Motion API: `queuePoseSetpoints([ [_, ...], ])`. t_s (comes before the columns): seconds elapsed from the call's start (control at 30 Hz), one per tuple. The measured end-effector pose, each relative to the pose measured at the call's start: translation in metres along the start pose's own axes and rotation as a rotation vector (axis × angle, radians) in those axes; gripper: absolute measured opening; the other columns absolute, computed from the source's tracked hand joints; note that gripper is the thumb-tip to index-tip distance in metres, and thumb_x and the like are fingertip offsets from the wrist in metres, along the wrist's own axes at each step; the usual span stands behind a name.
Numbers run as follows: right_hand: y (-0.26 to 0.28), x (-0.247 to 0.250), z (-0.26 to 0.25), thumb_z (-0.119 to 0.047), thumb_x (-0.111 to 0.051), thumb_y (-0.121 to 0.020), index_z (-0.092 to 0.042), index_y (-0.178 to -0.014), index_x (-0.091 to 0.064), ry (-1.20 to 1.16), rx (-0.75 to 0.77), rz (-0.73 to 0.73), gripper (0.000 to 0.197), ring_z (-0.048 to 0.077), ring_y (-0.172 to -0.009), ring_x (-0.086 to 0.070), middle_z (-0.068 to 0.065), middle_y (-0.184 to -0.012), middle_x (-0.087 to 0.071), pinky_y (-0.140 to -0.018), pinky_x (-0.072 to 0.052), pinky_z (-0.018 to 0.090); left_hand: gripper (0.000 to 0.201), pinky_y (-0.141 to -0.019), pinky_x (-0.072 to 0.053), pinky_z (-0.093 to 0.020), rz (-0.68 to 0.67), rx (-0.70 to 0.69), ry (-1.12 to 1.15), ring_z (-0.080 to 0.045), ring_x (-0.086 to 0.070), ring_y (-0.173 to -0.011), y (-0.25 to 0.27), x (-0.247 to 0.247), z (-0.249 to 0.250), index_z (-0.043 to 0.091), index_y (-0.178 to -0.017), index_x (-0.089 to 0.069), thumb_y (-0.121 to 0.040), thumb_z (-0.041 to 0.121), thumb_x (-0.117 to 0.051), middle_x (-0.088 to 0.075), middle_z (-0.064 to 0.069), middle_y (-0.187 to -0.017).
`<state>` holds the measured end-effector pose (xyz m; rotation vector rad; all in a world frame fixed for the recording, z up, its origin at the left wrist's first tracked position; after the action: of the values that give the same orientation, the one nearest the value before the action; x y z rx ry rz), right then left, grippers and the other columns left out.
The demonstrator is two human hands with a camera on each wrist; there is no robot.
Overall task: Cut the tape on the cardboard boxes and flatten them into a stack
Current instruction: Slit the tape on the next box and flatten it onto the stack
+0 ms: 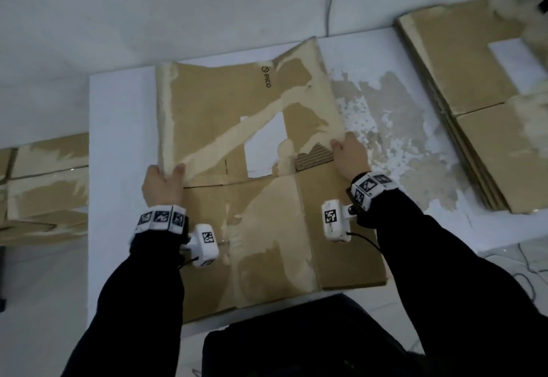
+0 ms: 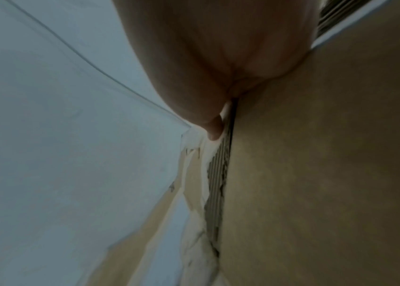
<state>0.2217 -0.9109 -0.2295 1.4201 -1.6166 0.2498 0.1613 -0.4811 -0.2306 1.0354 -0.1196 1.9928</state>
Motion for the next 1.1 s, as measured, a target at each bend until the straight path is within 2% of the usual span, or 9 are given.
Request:
queuePoseSetpoints([
  [0.17, -0.002, 0.082, -0.008, -0.025, -0.04, -0.101, 0.002, -0.121, -0.042, -0.048, 0.135, 0.057, 0.034, 0.031, -0.108, -0.05, 0.013, -0.104, -0.054, -0.071, -0.028, 0.025, 0.027, -0.066, -0.032, -0.03, 0.005, -0.154, 0.152, -0.024, -0.047, -0.078, 0.033, 0.005, 0.057, -0.003, -0.089, -0.054, -0.093, 0.024, -0.057, -0.052, -0.015, -0.081],
  [0.27, -0.017, 0.156, 0.017, -0.028, -0.044, -0.1, 0.001, -0.13, -0.043, -0.084, 0.146, 0.145, 0.042, 0.03, -0.119, -0.049, 0.015, -0.125, -0.054, -0.087, -0.036, 0.028, 0.015, -0.058, -0.03, -0.029, -0.073, -0.205, 0.288, -0.018, -0.042, -0.076, 0.065, -0.028, 0.113, 0.003, -0.087, -0.049, -0.094, 0.016, -0.051, -0.042, -0.002, -0.069],
  [0.33, -0.032, 0.207, 0.045, -0.027, -0.048, -0.098, -0.001, -0.126, -0.051, -0.13, 0.159, 0.199, 0.038, 0.028, -0.114, -0.054, 0.015, -0.124, -0.058, -0.087, -0.039, 0.027, 0.011, -0.065, -0.036, -0.029, -0.145, -0.215, 0.371, -0.019, -0.047, -0.083, 0.09, -0.067, 0.151, 0.003, -0.099, -0.052, -0.093, 0.012, -0.05, -0.049, -0.003, -0.079],
  [0.4, -0.048, 0.259, 0.079, -0.025, -0.051, -0.097, -0.003, -0.12, -0.057, -0.108, 0.16, 0.268, 0.032, 0.03, -0.107, -0.057, 0.016, -0.118, -0.062, -0.08, -0.037, 0.025, 0.029, -0.078, -0.041, -0.028, -0.202, -0.213, 0.469, -0.02, -0.052, -0.093, 0.118, -0.111, 0.19, 0.002, -0.121, -0.048, -0.093, 0.009, -0.048, -0.054, -0.007, -0.101],
  [0.5, -0.078, 0.335, 0.137, -0.026, -0.057, -0.093, -0.003, -0.125, -0.053, -0.134, 0.116, 0.373, 0.039, 0.033, -0.11, -0.056, 0.019, -0.122, -0.06, -0.087, -0.04, 0.032, 0.038, -0.082, -0.042, -0.027, -0.261, -0.223, 0.522, -0.02, -0.052, -0.098, 0.165, -0.182, 0.249, 0.009, -0.133, -0.04, -0.095, 0.01, -0.046, -0.052, -0.006, -0.112],
  [0.7, -0.146, 0.467, 0.227, -0.026, -0.064, -0.088, -0.001, -0.119, -0.048, -0.142, 0.103, 0.553, 0.043, 0.034, -0.105, -0.054, 0.021, -0.118, -0.057, -0.084, -0.039, 0.033, 0.036, -0.084, -0.039, -0.022, -0.249, -0.26, 0.509, -0.021, -0.053, -0.105, 0.25, -0.306, 0.35, 0.005, -0.132, -0.041, -0.096, 0.006, -0.043, -0.049, -0.002, -0.111],
  [0.83, -0.191, 0.509, 0.258, -0.021, -0.063, -0.088, 0.0, -0.12, -0.046, -0.103, 0.087, 0.502, 0.042, 0.035, -0.105, -0.055, 0.022, -0.117, -0.058, -0.083, -0.04, 0.036, 0.036, -0.065, -0.034, -0.017, -0.264, -0.209, 0.461, -0.021, -0.051, -0.091, 0.295, -0.368, 0.396, 0.0, -0.131, -0.041, -0.095, 0.001, -0.042, -0.05, -0.006, -0.102],
  [1.0, -0.191, 0.578, 0.286, -0.035, -0.056, -0.087, -0.011, -0.114, -0.048, -0.026, 0.112, 0.703, 0.038, 0.038, -0.095, -0.058, 0.02, -0.109, -0.061, -0.076, -0.046, 0.047, 0.029, -0.078, -0.045, -0.026, -0.294, -0.229, 0.509, -0.012, -0.054, -0.08, 0.324, -0.404, 0.427, 0.008, -0.127, -0.043, -0.097, 0.008, -0.044, -0.055, 0.005, -0.091],
  [1.1, -0.182, 0.602, 0.289, -0.033, -0.054, -0.089, -0.013, -0.114, -0.046, -0.014, 0.163, 0.761, 0.033, 0.037, -0.096, -0.059, 0.017, -0.109, -0.061, -0.076, -0.049, 0.049, 0.031, -0.081, -0.045, -0.023, -0.316, -0.234, 0.535, -0.015, -0.057, -0.092, 0.326, -0.412, 0.438, 0.009, -0.128, -0.042, -0.098, 0.008, -0.044, -0.059, -0.003, -0.106],
])
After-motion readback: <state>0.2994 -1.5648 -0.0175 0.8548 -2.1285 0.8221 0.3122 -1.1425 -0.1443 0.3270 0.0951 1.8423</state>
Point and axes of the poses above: each hand's wrist, its own y-axis away from the middle knuckle, its own x-axis out of the back of the hand, z = x × y, the point moved 10 cm from there along -y, towards the middle knuckle
